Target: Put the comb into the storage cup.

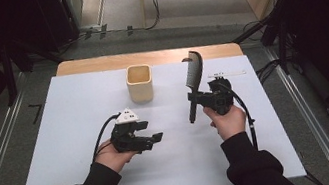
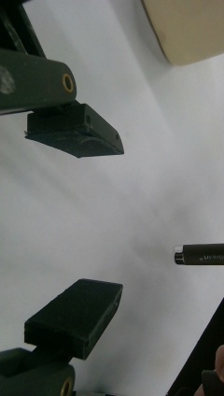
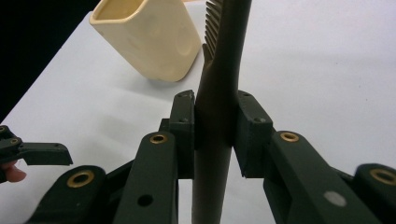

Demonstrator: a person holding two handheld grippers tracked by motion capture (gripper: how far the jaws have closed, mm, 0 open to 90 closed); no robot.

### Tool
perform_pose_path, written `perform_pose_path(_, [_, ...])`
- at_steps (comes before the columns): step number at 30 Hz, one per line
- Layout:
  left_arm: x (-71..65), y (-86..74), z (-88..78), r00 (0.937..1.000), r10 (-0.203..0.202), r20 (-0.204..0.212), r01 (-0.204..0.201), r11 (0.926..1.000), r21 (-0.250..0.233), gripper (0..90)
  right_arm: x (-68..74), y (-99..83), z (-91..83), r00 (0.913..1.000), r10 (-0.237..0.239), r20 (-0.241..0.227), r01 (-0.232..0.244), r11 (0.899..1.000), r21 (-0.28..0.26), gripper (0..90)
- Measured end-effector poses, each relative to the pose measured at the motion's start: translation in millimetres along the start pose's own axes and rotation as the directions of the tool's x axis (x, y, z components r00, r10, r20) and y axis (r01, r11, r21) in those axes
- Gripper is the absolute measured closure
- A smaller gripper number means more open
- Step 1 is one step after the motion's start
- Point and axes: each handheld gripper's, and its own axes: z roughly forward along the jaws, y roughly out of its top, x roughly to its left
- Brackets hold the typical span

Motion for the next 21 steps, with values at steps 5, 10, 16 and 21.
perform_pose_path(5, [0.8,-2.8,-4.2,0.9999,0.009,-0.011,-0.008,0.9997,0.025,28.4,1.8,0.6,0.1,1.0,-0.005,-0.008,0.005,1.0,-0.006,70.0])
perform_pose_path(10, [2.8,-4.8,-9.3,0.9998,0.0,-0.02,0.001,0.9998,0.021,28.4,3.8,1.7,-0.3,0.9998,-0.015,-0.013,0.015,1.0,-0.011,70.0])
perform_pose_path(16, [1.0,-6.6,-17.6,0.9994,0.015,-0.032,-0.014,0.9997,0.022,28.4,5.9,3.8,0.7,0.9995,-0.025,-0.022,0.024,1.0,-0.014,70.1])
perform_pose_path(21, [2.6,-9.4,-22.7,0.9991,0.014,-0.041,-0.013,0.9996,0.025,28.4,9.3,5.0,3.4,0.9989,-0.033,-0.034,0.032,0.999,-0.013,70.0])
